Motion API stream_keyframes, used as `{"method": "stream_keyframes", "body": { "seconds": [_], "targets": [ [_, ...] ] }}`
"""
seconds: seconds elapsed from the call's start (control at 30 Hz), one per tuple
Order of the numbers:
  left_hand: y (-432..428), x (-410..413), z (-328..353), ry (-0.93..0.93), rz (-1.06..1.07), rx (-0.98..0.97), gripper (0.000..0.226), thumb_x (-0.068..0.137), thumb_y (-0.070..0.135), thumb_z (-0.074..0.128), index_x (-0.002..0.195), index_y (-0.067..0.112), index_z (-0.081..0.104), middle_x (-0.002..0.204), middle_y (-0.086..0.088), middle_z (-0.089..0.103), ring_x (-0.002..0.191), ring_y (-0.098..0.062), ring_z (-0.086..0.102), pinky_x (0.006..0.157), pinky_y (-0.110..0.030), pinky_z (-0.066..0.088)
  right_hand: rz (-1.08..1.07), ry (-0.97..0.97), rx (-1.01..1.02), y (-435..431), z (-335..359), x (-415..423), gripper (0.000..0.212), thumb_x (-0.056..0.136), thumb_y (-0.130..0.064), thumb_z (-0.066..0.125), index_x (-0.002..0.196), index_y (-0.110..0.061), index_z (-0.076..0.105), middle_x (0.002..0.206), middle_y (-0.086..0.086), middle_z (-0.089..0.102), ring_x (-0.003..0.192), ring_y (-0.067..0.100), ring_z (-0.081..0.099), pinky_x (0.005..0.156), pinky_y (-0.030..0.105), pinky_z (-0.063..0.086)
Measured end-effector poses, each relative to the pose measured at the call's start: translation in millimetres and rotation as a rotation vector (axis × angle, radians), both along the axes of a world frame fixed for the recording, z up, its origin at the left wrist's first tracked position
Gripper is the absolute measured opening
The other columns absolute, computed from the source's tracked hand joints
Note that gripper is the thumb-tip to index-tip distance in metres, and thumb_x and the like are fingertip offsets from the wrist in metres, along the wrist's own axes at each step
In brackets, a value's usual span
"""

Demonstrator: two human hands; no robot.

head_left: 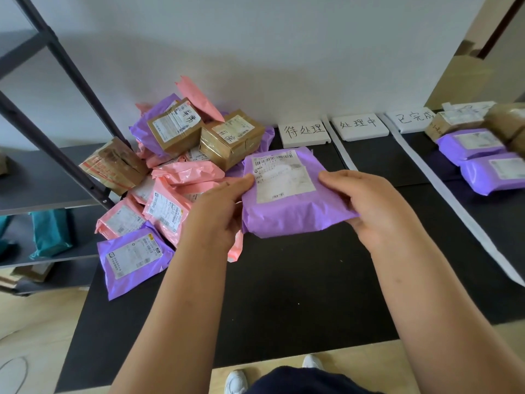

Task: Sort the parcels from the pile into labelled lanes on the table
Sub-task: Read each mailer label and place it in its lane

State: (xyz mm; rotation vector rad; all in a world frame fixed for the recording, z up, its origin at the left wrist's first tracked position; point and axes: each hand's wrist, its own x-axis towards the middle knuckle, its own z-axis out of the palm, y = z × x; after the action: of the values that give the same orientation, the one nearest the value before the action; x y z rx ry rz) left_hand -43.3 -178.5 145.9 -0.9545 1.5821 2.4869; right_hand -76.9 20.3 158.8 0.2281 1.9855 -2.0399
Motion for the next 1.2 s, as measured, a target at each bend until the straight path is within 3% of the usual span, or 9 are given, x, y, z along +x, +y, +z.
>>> {"method": "stream_keyframes", "body": {
  "seconds": [0.1,0.23,0.37,0.5,0.57,0.7,0.97,1.13,1.2],
  "targets": [
    [5.1,0.7,-8.4,0.052,0.021,-0.264,0.007,0.088,0.019,0.073,0.087,0.013,0.069,0.093,-0.006,0.077,0.083,-0.020,0.075,0.070,-0.034,0.058,0.086,0.140,0.277,9.8,0.6,2.8,0.013,0.091,-0.024,0.069,0.080,-0.019,0.074,0.085,0.000,0.075,0.088,0.022,0.071,0.076,0.034,0.054],
    [27.1,3.7,-10.8,0.155,0.011,-0.501,0.002,0.090,0.013,0.070,0.090,0.015,0.070,0.087,0.001,0.076,0.080,-0.015,0.074,0.068,-0.029,0.060,0.224,0.243,0.529,29.8,-5.7,0.6,0.005,0.092,-0.023,0.068,0.094,-0.019,0.070,0.088,-0.007,0.071,0.085,0.007,0.067,0.075,0.023,0.055],
    [54.8,3.0,-17.1,0.175,-0.097,-0.850,0.013,0.091,0.018,0.068,0.083,0.027,0.071,0.087,0.008,0.073,0.085,-0.014,0.070,0.071,-0.032,0.056,0.135,0.329,0.597,54.2,-16.7,-8.4,0.039,0.092,-0.025,0.069,0.129,-0.028,0.056,0.100,-0.023,0.058,0.091,-0.002,0.059,0.067,0.012,0.039],
    [81.4,2.7,-22.2,0.141,-0.218,-1.019,0.010,0.093,0.023,0.065,0.086,0.027,0.069,0.087,0.012,0.068,0.081,-0.008,0.064,0.061,-0.026,0.048,0.095,0.460,0.698,75.8,-23.5,-13.4,0.056,0.094,-0.030,0.065,0.146,-0.030,0.044,0.136,-0.014,0.052,0.120,0.002,0.050,0.094,0.024,0.044],
    [88.7,0.0,-23.9,0.146,-0.273,-1.058,0.011,0.094,0.024,0.064,0.085,0.029,0.068,0.084,0.013,0.067,0.078,-0.006,0.062,0.060,-0.025,0.046,0.138,0.468,0.720,81.9,-27.5,-14.0,0.050,0.095,-0.030,0.065,0.143,-0.028,0.050,0.138,-0.011,0.055,0.116,-0.003,0.048,0.090,0.018,0.040],
    [92.0,-12.9,-23.2,0.192,-0.318,-1.102,0.007,0.093,0.026,0.065,0.089,0.030,0.068,0.085,0.015,0.065,0.079,-0.003,0.059,0.062,-0.021,0.039,0.095,0.428,0.754,86.6,-37.6,-14.5,0.031,0.094,-0.027,0.066,0.125,-0.023,0.064,0.113,-0.012,0.065,0.086,-0.006,0.054,0.067,0.007,0.037],
    [83.7,-51.7,-32.2,0.232,-0.336,-1.139,0.006,0.094,0.026,0.064,0.093,0.030,0.067,0.085,0.017,0.064,0.086,-0.005,0.061,0.072,-0.024,0.047,-0.042,0.336,0.701,79.2,-50.6,-30.8,0.011,0.093,-0.020,0.067,0.101,-0.016,0.073,0.091,-0.006,0.070,0.082,0.006,0.065,0.073,0.026,0.057],
    [76.3,-75.6,-58.7,0.263,-0.189,-1.247,0.035,0.092,0.023,0.066,0.127,0.023,0.060,0.127,0.005,0.060,0.119,-0.014,0.053,0.092,-0.024,0.038,-0.154,0.266,0.621,74.5,-73.5,-58.3,0.009,0.093,-0.018,0.067,0.100,-0.015,0.072,0.093,-0.004,0.071,0.085,0.009,0.069,0.073,0.031,0.061],
    [74.2,-81.2,-69.8,0.198,-0.119,-1.201,0.044,0.092,0.020,0.066,0.134,0.021,0.054,0.134,0.001,0.055,0.123,-0.017,0.050,0.097,-0.027,0.039,-0.192,0.227,0.595,78.0,-84.1,-74.3,0.009,0.093,-0.018,0.067,0.100,-0.014,0.071,0.095,-0.003,0.071,0.088,0.011,0.070,0.073,0.033,0.062]
  ]
}}
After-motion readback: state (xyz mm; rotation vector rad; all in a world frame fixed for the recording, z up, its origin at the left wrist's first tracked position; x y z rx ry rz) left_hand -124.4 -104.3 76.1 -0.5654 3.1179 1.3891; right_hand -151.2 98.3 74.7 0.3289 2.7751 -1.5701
